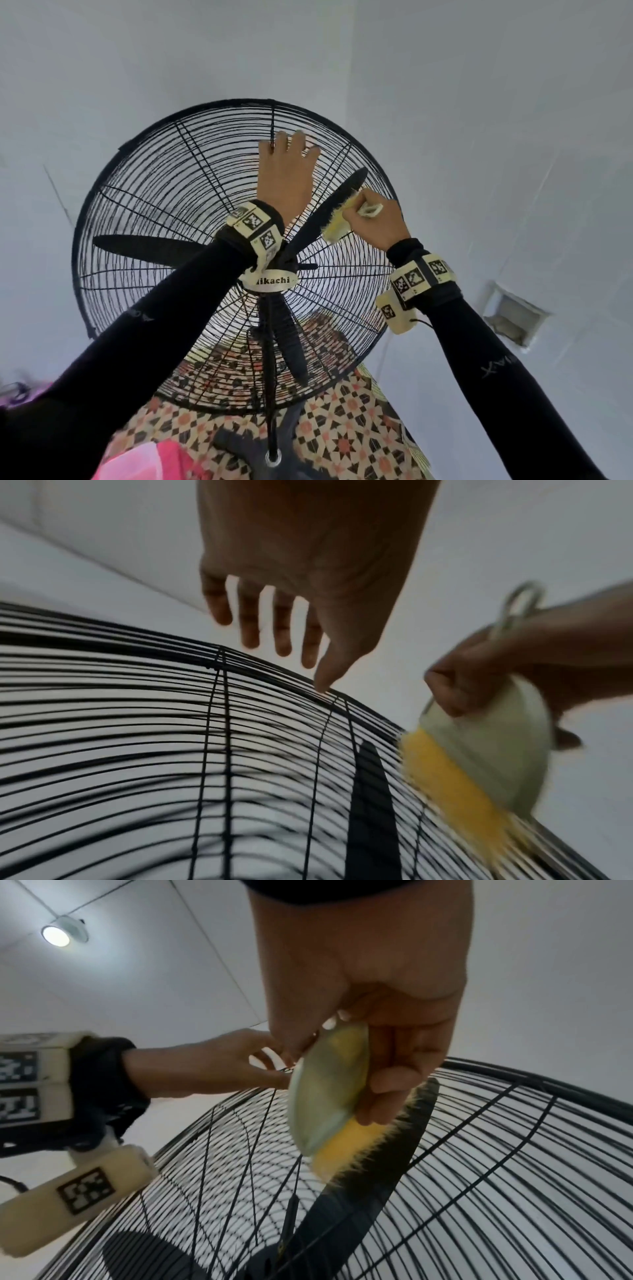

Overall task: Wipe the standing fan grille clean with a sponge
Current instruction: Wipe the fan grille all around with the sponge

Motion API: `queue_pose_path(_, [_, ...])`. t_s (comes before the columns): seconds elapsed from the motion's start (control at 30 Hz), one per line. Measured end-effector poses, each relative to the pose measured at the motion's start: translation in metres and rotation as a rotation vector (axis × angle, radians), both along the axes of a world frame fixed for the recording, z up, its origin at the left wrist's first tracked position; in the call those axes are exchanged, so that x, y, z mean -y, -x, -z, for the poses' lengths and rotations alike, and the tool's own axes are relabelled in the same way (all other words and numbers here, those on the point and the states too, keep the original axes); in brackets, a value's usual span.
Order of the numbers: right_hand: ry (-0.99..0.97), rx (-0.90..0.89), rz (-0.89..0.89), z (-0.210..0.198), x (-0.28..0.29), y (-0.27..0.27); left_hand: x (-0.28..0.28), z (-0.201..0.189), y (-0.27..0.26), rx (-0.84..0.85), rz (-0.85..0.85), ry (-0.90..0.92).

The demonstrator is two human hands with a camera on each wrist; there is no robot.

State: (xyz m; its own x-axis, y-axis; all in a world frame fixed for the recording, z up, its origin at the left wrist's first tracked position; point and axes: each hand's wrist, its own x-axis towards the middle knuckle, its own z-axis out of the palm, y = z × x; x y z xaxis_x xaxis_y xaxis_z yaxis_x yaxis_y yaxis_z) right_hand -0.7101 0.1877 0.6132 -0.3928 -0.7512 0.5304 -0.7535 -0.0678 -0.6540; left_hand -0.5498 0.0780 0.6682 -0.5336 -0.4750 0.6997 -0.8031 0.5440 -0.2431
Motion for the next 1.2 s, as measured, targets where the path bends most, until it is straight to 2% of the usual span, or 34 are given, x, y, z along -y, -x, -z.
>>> queue_pose_path(0.13, [0.203, -0.034, -0.211, -0.019, 0.001, -0.003, 0.021, -0.028, 0.016, 0.078, 0.039, -0.086])
queue_pose_path(0.2, [0.195, -0.089, -0.234, -0.021, 0.006, -0.004, 0.027, -0.031, 0.021, 0.096, 0.042, -0.076])
queue_pose_path(0.27, [0.127, -0.069, -0.15, -0.016, 0.007, 0.003, 0.029, -0.032, 0.025, 0.075, 0.065, -0.073])
queue_pose_path(0.33, [-0.002, -0.084, 0.062, -0.011, 0.003, 0.012, 0.031, -0.033, 0.028, 0.037, 0.075, -0.101])
queue_pose_path(0.4, [-0.149, -0.174, 0.251, -0.012, -0.001, 0.02, 0.029, -0.033, 0.032, 0.019, 0.062, -0.123])
queue_pose_path(0.43, [-0.115, -0.149, 0.204, -0.013, -0.003, 0.02, 0.028, -0.031, 0.034, 0.01, 0.069, -0.128])
queue_pose_path(0.53, [0.211, -0.068, -0.124, -0.016, -0.003, 0.013, 0.028, -0.022, 0.038, -0.069, 0.136, -0.083])
queue_pose_path(0.57, [0.226, -0.047, -0.137, -0.015, -0.003, 0.01, 0.029, -0.02, 0.037, -0.093, 0.147, -0.074])
queue_pose_path(0.63, [0.127, -0.022, 0.003, -0.009, 0.002, 0.013, 0.032, -0.021, 0.033, -0.107, 0.152, -0.08])
queue_pose_path(0.7, [-0.091, -0.105, 0.232, -0.01, 0.004, 0.017, 0.034, -0.022, 0.032, -0.104, 0.147, -0.091])
queue_pose_path(0.73, [-0.13, -0.147, 0.268, -0.013, 0.003, 0.017, 0.033, -0.023, 0.032, -0.103, 0.148, -0.092])
queue_pose_path(0.77, [-0.079, -0.154, 0.22, -0.018, 0.002, 0.015, 0.031, -0.022, 0.032, -0.101, 0.151, -0.091])
queue_pose_path(0.83, [0.153, -0.134, -0.013, -0.026, 0.001, 0.007, 0.027, -0.02, 0.035, -0.102, 0.142, -0.081])
queue_pose_path(0.9, [0.237, -0.04, -0.126, -0.03, 0.002, -0.001, 0.026, -0.02, 0.036, -0.1, 0.13, -0.075])
queue_pose_path(0.93, [0.177, -0.02, -0.074, -0.031, 0.003, -0.002, 0.027, -0.021, 0.035, -0.099, 0.13, -0.082])
queue_pose_path(0.97, [0.051, -0.049, 0.05, -0.031, 0.004, -0.001, 0.029, -0.022, 0.034, -0.102, 0.133, -0.09])
queue_pose_path(1.03, [-0.247, -0.184, 0.281, -0.034, 0.005, 0.01, 0.031, -0.024, 0.032, -0.11, 0.136, -0.093])
queue_pose_path(1.07, [-0.263, -0.189, 0.308, -0.036, 0.004, 0.015, 0.031, -0.024, 0.032, -0.107, 0.139, -0.098])
queue_pose_path(1.1, [-0.175, -0.142, 0.263, -0.041, 0.003, 0.017, 0.03, -0.024, 0.033, -0.107, 0.145, -0.105])
queue_pose_path(1.2, [0.218, -0.011, -0.058, -0.049, 0.004, 0.017, 0.028, -0.023, 0.036, -0.118, 0.142, -0.101])
